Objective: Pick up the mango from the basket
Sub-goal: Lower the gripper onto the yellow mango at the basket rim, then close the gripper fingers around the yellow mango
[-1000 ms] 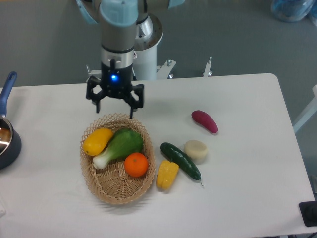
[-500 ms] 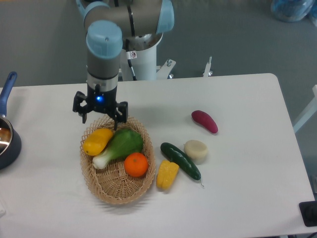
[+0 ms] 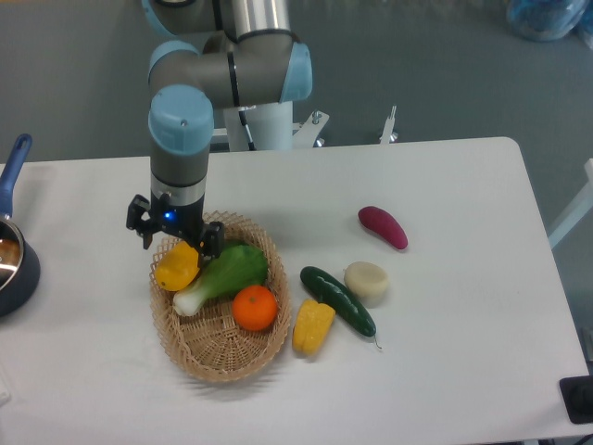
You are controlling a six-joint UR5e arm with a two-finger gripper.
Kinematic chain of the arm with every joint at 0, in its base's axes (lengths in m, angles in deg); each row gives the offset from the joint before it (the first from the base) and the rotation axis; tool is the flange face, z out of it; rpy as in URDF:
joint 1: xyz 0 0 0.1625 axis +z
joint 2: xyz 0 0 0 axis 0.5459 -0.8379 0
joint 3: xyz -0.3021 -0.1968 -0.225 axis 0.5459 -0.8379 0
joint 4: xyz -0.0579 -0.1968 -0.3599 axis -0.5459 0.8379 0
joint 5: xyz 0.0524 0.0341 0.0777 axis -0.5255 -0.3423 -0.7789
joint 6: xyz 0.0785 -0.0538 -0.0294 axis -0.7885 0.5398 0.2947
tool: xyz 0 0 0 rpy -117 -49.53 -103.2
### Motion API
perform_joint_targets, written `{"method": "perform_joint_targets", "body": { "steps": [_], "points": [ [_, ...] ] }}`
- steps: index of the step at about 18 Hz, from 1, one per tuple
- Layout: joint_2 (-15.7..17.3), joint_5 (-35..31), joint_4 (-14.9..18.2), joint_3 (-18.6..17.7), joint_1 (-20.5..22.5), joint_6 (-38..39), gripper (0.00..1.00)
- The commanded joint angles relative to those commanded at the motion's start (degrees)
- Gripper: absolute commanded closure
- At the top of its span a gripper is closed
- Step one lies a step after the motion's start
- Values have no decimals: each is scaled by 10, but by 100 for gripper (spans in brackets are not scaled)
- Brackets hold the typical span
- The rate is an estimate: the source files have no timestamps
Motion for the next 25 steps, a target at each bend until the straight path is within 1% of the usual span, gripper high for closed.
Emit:
{"method": "perform_joint_targets", "body": {
  "steps": [10, 13, 15, 17, 22, 23, 25],
  "points": [
    [-27, 0, -2, 10, -8, -3, 0],
    [-30, -1, -2, 8, -9, -3, 1],
    [-29, -1, -2, 9, -10, -3, 9],
    [-28, -3, -2, 10, -10, -3, 22],
    [-30, -4, -3, 12, -10, -4, 63],
    [-31, -4, -2, 12, -10, -4, 67],
    [-33, -4, -2, 12, -10, -4, 67]
  ]
}}
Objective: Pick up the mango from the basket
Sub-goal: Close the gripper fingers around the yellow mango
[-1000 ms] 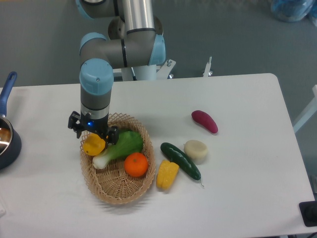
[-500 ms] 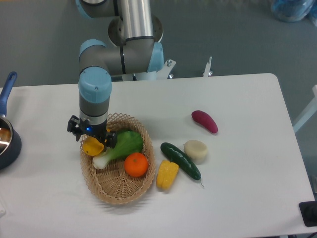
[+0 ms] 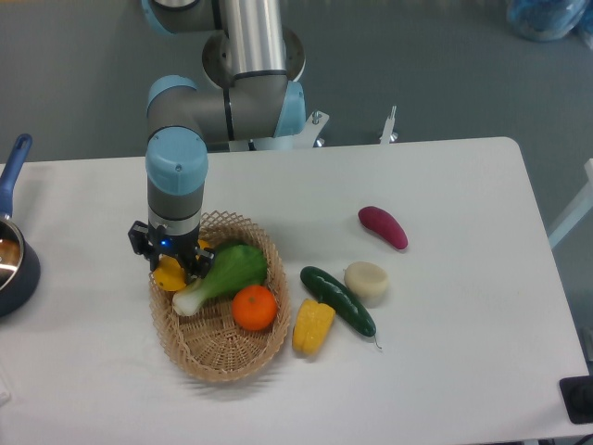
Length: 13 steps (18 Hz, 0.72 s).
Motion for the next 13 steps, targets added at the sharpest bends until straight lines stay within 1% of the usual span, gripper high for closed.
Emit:
{"method": "perform_joint_targets", "body": {
  "steps": [5, 7, 9, 11, 13],
  "points": [
    [7, 1, 0, 18, 2, -10, 69],
    [10, 2, 0, 32, 4, -10, 69],
    [11, 2, 2, 57, 9, -9, 69],
    [23, 2, 1, 71, 14, -11, 70],
    [35, 4, 2, 83, 31, -14, 70]
  ]
}}
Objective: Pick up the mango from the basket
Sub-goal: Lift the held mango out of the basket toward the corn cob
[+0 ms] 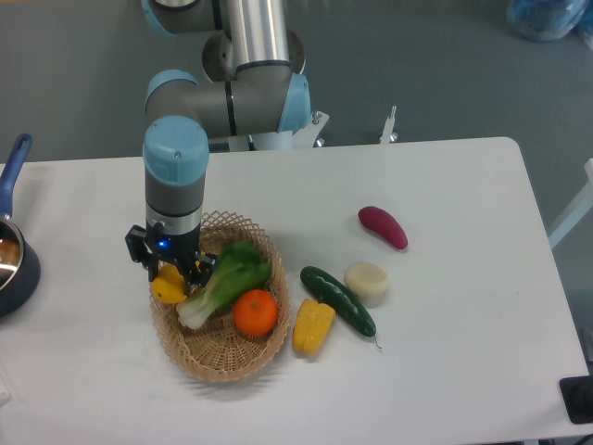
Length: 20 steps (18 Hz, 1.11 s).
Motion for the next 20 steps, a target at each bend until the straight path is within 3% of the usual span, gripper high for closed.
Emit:
{"method": "perform_joint_targets", "body": {
  "steps": [9, 11, 20],
  "points": [
    [-1, 32, 1, 122, 76, -1, 70],
    [-3, 52, 1, 133, 105, -11, 70],
    [-11, 113, 3, 146, 218, -191, 72]
  ]
}}
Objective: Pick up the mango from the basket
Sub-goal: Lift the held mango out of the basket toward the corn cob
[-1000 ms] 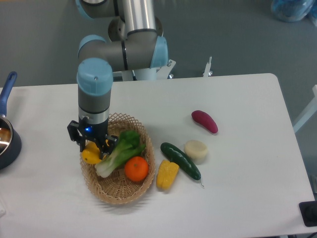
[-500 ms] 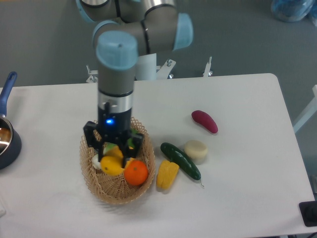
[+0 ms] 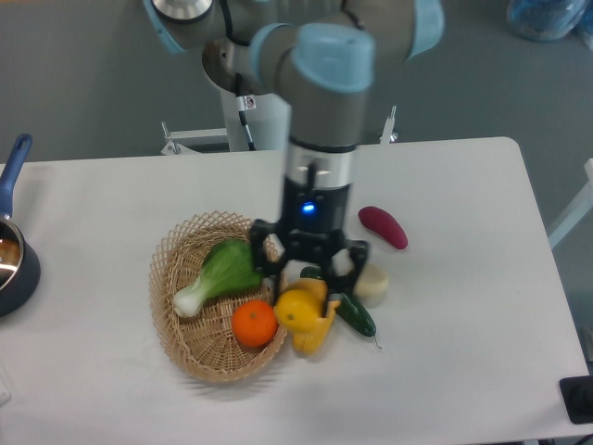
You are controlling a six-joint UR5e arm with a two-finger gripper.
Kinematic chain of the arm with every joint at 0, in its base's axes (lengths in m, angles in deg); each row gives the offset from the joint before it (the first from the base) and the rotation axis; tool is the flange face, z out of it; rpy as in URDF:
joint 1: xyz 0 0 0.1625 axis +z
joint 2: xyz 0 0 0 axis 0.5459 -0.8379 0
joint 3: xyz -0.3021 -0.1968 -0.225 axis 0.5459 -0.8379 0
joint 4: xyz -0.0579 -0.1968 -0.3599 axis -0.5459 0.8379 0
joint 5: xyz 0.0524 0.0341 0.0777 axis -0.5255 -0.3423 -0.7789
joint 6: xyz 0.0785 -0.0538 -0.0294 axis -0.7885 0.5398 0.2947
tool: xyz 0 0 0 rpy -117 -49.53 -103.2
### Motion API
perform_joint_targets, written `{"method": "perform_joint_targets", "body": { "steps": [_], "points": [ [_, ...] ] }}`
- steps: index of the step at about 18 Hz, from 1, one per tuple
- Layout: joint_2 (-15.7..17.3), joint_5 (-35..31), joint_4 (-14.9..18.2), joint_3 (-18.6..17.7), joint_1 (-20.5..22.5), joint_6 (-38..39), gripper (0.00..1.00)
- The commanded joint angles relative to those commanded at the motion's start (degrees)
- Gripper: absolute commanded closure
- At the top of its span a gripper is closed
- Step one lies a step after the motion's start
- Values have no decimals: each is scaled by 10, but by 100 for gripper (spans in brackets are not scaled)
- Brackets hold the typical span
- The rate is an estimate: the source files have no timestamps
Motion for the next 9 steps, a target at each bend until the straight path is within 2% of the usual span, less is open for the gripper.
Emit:
{"method": "perform_joint_targets", "body": {
  "steps": [9],
  "points": [
    [1, 4, 3, 1, 34, -23, 72]
  ]
}}
